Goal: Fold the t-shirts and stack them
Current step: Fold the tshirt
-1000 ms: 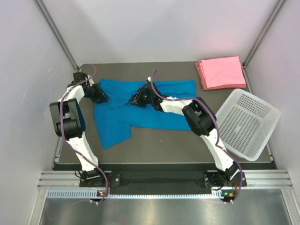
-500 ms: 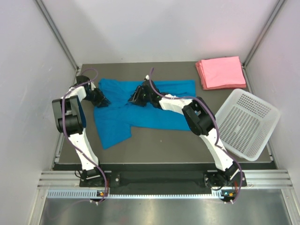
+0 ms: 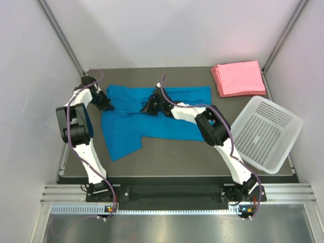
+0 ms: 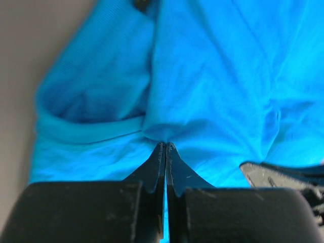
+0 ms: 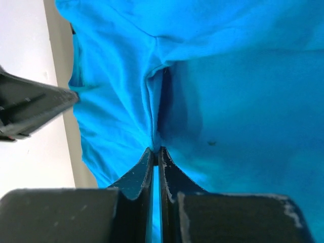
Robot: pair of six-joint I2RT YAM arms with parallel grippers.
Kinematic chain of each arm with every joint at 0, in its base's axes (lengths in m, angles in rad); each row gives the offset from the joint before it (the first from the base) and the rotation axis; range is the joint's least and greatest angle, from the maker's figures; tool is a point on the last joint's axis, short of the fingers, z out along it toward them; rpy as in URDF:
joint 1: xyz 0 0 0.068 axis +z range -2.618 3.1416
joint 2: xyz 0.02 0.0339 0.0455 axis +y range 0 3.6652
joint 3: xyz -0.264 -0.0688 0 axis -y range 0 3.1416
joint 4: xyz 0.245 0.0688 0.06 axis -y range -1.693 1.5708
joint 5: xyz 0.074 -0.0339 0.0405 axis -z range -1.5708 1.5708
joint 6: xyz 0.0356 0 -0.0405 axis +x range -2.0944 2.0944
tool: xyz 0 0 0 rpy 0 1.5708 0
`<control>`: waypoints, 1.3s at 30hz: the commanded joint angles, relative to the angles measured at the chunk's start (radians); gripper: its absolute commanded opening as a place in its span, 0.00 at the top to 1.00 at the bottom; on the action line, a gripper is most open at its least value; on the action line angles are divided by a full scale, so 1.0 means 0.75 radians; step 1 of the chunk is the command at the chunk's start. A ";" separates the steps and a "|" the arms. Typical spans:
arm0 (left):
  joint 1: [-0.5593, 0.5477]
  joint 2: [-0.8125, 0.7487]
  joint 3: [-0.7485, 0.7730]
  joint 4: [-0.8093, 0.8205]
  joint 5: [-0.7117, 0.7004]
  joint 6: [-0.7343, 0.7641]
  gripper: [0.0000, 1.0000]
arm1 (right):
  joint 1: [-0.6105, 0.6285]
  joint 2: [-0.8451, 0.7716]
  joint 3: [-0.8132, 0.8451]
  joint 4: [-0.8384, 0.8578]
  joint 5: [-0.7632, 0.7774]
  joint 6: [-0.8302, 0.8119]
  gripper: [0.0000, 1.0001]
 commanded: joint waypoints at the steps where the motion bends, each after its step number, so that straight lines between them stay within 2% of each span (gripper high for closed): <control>1: 0.012 -0.125 0.084 -0.108 -0.201 -0.051 1.00 | 0.000 -0.057 0.062 0.064 -0.025 0.006 1.00; 8: 0.014 -0.195 0.059 -0.180 -0.315 -0.039 1.00 | 0.012 -0.079 0.019 0.084 -0.052 0.023 1.00; 17: 0.014 -0.183 -0.043 -0.213 -0.314 -0.004 1.00 | 0.022 -0.098 -0.079 0.127 -0.058 0.019 1.00; 20: 0.014 -0.191 -0.070 -0.203 -0.314 -0.012 0.94 | 0.024 -0.106 -0.093 0.129 -0.058 0.015 1.00; 21: 0.014 -0.199 -0.070 -0.196 -0.320 -0.020 0.84 | 0.024 -0.106 -0.093 0.127 -0.060 0.013 1.00; 23: 0.016 -0.215 -0.047 -0.190 -0.312 -0.026 0.74 | 0.024 -0.106 -0.085 0.125 -0.072 0.004 0.99; 25: 0.016 -0.211 0.006 -0.182 -0.269 -0.022 0.65 | 0.024 -0.106 -0.077 0.133 -0.086 0.000 0.93; 28: 0.018 -0.187 0.047 -0.156 -0.197 0.015 0.59 | 0.022 -0.112 -0.079 0.142 -0.103 -0.002 0.82; 32: 0.018 -0.148 0.041 -0.131 -0.136 0.056 0.59 | 0.022 -0.126 -0.073 0.125 -0.089 -0.028 0.77; 35: 0.018 -0.150 -0.020 -0.109 -0.074 0.048 0.63 | 0.022 -0.124 -0.048 0.087 -0.080 -0.045 0.77; 36: 0.016 -0.225 -0.150 -0.050 -0.084 0.039 0.65 | 0.022 -0.126 -0.042 0.082 -0.072 -0.045 0.76; 39: 0.018 -0.268 -0.247 0.028 -0.103 0.037 0.70 | 0.022 -0.132 -0.040 0.082 -0.066 -0.045 0.76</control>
